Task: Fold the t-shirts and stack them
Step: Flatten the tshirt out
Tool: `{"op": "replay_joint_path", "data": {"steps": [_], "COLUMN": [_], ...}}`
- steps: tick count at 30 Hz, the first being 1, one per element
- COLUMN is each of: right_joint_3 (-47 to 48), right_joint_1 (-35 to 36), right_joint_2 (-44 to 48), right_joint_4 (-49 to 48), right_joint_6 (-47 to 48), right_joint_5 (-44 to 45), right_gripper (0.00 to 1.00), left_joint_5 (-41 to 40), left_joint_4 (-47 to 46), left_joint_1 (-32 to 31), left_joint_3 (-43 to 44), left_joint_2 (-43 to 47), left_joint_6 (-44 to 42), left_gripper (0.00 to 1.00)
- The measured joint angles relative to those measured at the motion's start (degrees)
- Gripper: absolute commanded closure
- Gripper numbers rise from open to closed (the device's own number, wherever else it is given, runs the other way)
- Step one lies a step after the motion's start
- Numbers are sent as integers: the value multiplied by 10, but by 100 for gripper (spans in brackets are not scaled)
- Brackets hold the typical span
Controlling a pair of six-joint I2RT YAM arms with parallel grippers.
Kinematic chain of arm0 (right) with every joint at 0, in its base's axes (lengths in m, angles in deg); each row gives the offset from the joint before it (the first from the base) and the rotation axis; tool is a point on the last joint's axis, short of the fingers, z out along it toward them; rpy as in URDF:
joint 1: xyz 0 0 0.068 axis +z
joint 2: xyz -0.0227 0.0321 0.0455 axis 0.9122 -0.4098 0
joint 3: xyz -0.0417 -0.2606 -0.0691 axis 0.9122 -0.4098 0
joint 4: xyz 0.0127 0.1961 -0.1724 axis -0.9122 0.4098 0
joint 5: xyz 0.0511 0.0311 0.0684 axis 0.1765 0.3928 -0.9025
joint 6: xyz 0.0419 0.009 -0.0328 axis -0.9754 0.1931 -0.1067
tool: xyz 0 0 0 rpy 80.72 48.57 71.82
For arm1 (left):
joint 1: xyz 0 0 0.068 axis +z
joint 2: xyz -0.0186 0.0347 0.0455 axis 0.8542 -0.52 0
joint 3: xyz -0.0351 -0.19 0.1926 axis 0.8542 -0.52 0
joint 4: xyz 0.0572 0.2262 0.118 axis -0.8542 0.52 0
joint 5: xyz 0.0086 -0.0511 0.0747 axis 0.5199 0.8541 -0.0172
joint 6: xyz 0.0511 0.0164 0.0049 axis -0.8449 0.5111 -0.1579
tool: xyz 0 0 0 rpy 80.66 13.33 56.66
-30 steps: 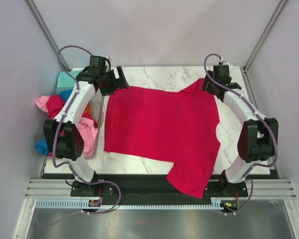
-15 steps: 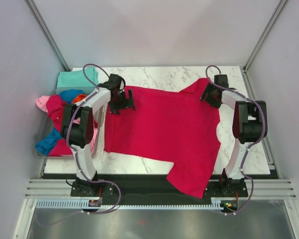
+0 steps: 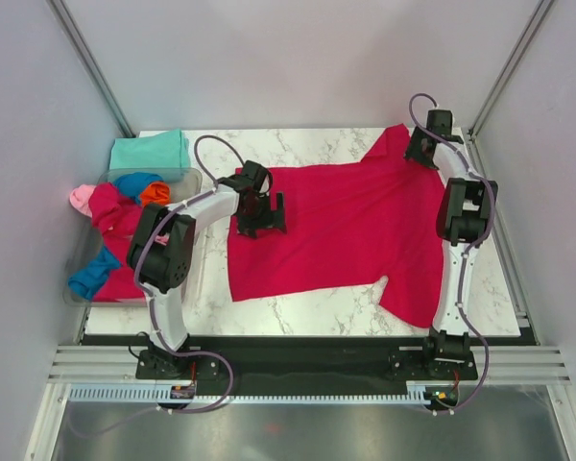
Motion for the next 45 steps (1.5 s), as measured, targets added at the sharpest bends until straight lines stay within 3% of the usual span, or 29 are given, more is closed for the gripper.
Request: {"op": "replay_joint_path", "data": {"steps": [3,8,16,19,22,28,34,45], "right_joint_3": [62,52,-140,-216,-229,-163,-60,93], "right_joint_1": [9,26,21,11,8,24,43,87], "right_joint_2": [-33,-14,221,321,347,226,92,-30], "right_joint_4": [21,53,67,41,10,-15,-6,-25], "right_joint_6": [23,49,45,24,-5,-54,-84,-108], "right_joint_5": [-5,-6,36,0,-60,-123,-120,-53], "right_gripper": [27,24,23,26,32,39,41,42], "left_joint_5": [4,-16,-47,-44,-35,-45,-45,-69], "left_joint_4": [0,9,7,9,27,56,63,111], "left_joint_1": [-19,-19,-27,-42,-67,-79,-78,-80], "left_joint_3": [-21,-38,-61,-84,-111,-190,-272,-293], "left_joint_2": [17,57,148,185,247,449,609,674], "left_joint_6": [2,1,1,-5,-21,-30,-30,-17], "left_gripper": [0,0,0,0,0,0,0,0]}}
